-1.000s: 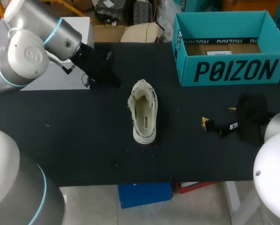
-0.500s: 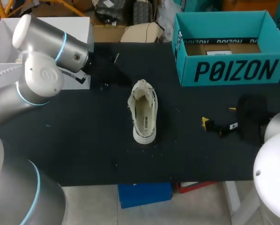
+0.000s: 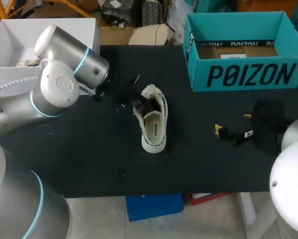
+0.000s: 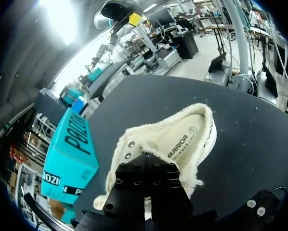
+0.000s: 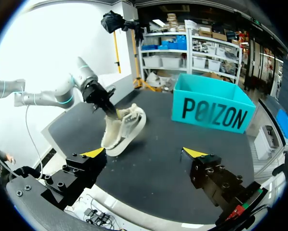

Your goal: Take the shoe out of the shoebox, open the shoe tongue, remove and reinsert the insole, then place the shoe into the shoebox

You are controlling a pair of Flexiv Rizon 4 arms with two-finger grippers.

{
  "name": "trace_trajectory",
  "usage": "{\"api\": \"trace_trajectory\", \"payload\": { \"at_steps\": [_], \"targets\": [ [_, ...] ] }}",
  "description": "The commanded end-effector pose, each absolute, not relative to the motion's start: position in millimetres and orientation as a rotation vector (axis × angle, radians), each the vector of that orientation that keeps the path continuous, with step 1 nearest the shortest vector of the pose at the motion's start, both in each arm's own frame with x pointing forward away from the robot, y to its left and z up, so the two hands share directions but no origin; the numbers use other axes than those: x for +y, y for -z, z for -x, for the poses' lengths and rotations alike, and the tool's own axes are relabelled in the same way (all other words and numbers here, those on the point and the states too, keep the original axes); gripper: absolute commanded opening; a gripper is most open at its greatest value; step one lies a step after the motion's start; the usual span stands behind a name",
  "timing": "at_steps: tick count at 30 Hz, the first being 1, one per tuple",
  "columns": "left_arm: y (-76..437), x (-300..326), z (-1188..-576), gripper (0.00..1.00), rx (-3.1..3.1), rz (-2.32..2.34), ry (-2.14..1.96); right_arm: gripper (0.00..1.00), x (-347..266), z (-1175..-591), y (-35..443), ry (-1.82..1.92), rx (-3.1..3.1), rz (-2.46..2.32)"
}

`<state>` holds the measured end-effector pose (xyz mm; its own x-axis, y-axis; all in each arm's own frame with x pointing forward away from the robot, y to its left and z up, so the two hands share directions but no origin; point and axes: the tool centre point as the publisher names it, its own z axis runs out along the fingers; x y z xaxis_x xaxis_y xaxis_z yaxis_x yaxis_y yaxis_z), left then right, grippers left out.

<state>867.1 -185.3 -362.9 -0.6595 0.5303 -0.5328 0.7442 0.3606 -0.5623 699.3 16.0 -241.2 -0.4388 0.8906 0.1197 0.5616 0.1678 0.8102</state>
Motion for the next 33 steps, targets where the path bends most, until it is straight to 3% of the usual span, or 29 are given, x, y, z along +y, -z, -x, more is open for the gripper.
{"api": "trace_trajectory", "payload": {
  "at_steps": [1, 14, 27, 31, 33],
  "targets": [
    [370, -177, -854, 0.0, 2.362, -1.129, 1.188, 1.0, 17, -699, 242, -1.168, 2.064, -1.378],
    [303, -141, -844, 0.0, 2.301, -1.188, 1.026, 1.0, 17, -699, 242, -1.168, 2.064, -1.378],
    [288, -110, -843, 0.03, 2.373, -1.282, 0.785, 1.0, 17, -699, 242, -1.168, 2.064, -1.378],
    [293, -110, -843, 0.89, 2.392, -1.43, 0.669, 1.0, 17, -699, 242, -1.168, 2.064, -1.378],
    [295, -111, -846, 0.93, 2.384, -1.532, 0.534, 1.0, 17, -699, 242, -1.168, 2.064, -1.378]
  ]
}}
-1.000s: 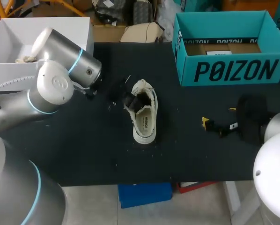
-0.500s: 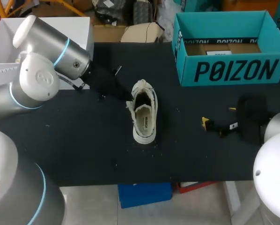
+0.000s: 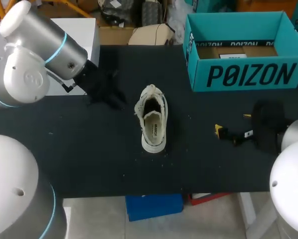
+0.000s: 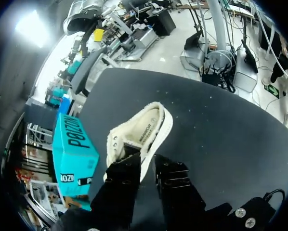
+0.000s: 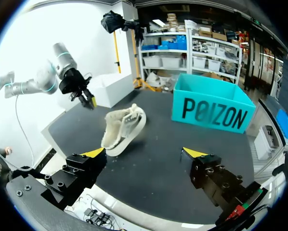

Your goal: Take the shoe out of the shoebox, open the shoe tongue, remove and reinsert the insole, then place the shoe into the shoebox

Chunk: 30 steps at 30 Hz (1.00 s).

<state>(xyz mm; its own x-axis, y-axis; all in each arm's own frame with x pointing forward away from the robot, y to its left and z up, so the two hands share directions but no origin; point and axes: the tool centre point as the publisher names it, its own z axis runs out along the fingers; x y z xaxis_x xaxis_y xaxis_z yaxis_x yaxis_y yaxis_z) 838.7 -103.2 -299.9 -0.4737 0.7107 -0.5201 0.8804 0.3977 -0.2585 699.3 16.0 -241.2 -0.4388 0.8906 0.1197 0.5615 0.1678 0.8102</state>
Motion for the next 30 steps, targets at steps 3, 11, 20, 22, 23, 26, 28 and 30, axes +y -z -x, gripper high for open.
{"api": "trace_trajectory", "payload": {
  "at_steps": [3, 11, 20, 22, 23, 26, 28, 30],
  "targets": [
    [299, -111, -852, 0.98, 2.377, -1.614, 0.441, 1.0, 17, -699, 242, -1.168, 2.064, -1.378],
    [319, -125, -863, 0.96, 2.306, -1.86, 0.257, 1.0, 17, -699, 242, -1.168, 2.064, -1.378],
    [351, -130, -867, 0.66, 2.308, -1.95, 0.244, 1.0, 17, -699, 242, -1.168, 2.064, -1.378],
    [357, -130, -867, 0.55, 2.312, -1.957, 0.241, 1.0, 17, -699, 242, -1.168, 2.064, -1.378],
    [361, -130, -868, 0.54, 2.316, -1.961, 0.237, 1.0, 17, -699, 242, -1.168, 2.064, -1.378],
    [371, -132, -866, 0.55, 2.314, -1.973, 0.222, 1.0, 17, -699, 242, -1.168, 2.064, -1.378],
    [377, -134, -866, 0.58, 2.313, -1.982, 0.218, 1.0, 17, -699, 242, -1.168, 2.064, -1.378],
    [382, -136, -867, 0.59, 2.306, -1.98, 0.233, 1.0, 17, -699, 242, -1.168, 2.064, -1.378]
  ]
}}
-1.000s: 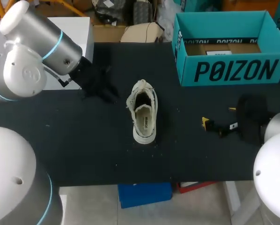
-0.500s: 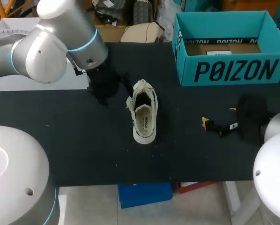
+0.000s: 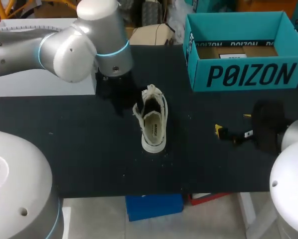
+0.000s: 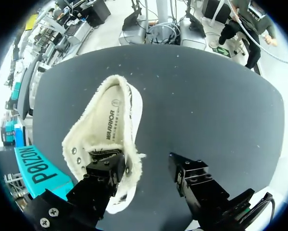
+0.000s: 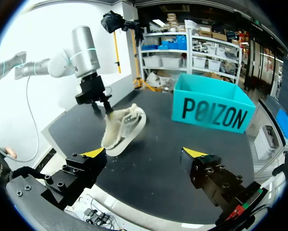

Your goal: Take the shoe out of the shoebox, open the shoe tongue, remove and reinsert the insole, then place the shoe into the shoebox

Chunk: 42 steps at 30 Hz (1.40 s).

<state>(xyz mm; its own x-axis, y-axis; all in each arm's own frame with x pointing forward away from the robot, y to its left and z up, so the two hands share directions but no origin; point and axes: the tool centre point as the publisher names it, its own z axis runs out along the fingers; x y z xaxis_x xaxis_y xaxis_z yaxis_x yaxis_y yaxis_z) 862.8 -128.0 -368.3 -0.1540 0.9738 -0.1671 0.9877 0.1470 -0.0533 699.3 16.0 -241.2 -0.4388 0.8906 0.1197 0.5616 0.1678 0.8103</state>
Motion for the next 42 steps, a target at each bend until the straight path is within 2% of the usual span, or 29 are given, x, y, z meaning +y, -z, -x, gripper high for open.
{"api": "trace_trajectory", "payload": {
  "at_steps": [1, 6, 9, 19, 21, 24, 32, 42],
  "targets": [
    [385, -137, -868, 0.6, 2.295, -1.976, 0.226, 1.0, 17, -699, 242, -1.168, 2.064, -1.378],
    [396, -141, -869, 0.57, 2.284, -1.967, 0.244, 1.0, 17, -699, 242, -1.168, 2.064, -1.378],
    [403, -142, -869, 0.5, 2.282, -1.972, 0.242, 1.0, 17, -699, 242, -1.168, 2.064, -1.378],
    [417, -147, -873, 0.47, 2.262, -1.983, 0.164, 1.0, 17, -699, 242, -1.168, 2.064, -1.378],
    [419, -149, -875, 0.32, 2.262, -1.973, 0.145, 1.0, 17, -699, 242, -1.168, 2.064, -1.378],
    [424, -149, -881, 0.0, 2.265, -1.98, 0.098, 1.0, 17, -699, 242, -1.168, 2.064, -1.378],
    [410, -146, -880, 0.0, 2.249, -1.994, 0.088, 1.0, 17, -699, 242, -1.168, 2.064, -1.378],
    [308, -138, -882, 0.0, 2.169, -1.942, 0.031, 1.0, 17, -699, 242, -1.168, 2.064, -1.378]
  ]
}}
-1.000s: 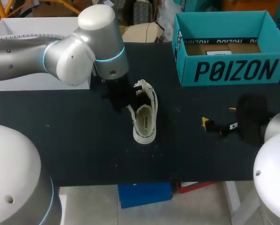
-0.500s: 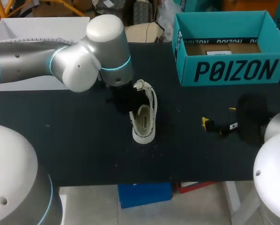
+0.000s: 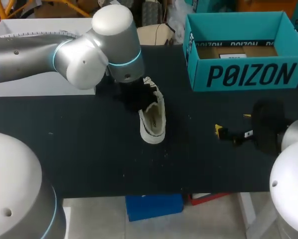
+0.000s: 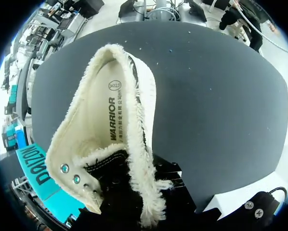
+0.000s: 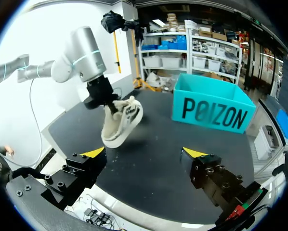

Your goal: Take the shoe out of the shoebox, open the shoe tongue, remove and reinsert the insole, then place the shoe into the shoebox

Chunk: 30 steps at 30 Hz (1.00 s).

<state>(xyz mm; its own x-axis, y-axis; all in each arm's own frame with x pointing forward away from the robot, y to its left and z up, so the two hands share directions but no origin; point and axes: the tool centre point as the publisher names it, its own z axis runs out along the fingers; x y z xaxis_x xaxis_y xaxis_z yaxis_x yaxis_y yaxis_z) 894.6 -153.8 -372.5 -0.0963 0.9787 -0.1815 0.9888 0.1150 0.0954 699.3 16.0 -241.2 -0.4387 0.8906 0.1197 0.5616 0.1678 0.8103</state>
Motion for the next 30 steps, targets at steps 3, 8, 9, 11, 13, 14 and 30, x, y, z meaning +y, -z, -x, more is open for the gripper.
{"api": "trace_trajectory", "payload": {
  "at_steps": [3, 8, 9, 11, 13, 14, 30],
  "targets": [
    [272, -135, -884, 0.0, 2.148, -1.912, 0.006, 1.0, 17, -699, 242, -1.168, 2.064, -1.378],
    [221, -126, -895, 0.0, 2.177, -1.791, -0.014, 1.0, 17, -699, 242, -1.168, 2.064, -1.378],
    [213, -121, -900, 0.0, 2.217, -1.721, -0.005, 1.0, 17, -699, 242, -1.168, 2.064, -1.378],
    [196, -109, -910, 0.0, 2.275, -1.579, 0.028, 1.0, 17, -699, 242, -1.168, 2.064, -1.378],
    [184, -93, -921, 0.0, 2.334, -1.437, 0.065, 1.0, 17, -699, 242, -1.168, 2.064, -1.378],
    [180, -85, -926, 0.0, 2.345, -1.38, 0.108, 1.0, 17, -699, 242, -1.168, 2.064, -1.378],
    [178, 87, -988, 0.0, 2.565, -0.644, 0.225, 1.0, 17, -699, 242, -1.168, 2.064, -1.378]
  ]
}}
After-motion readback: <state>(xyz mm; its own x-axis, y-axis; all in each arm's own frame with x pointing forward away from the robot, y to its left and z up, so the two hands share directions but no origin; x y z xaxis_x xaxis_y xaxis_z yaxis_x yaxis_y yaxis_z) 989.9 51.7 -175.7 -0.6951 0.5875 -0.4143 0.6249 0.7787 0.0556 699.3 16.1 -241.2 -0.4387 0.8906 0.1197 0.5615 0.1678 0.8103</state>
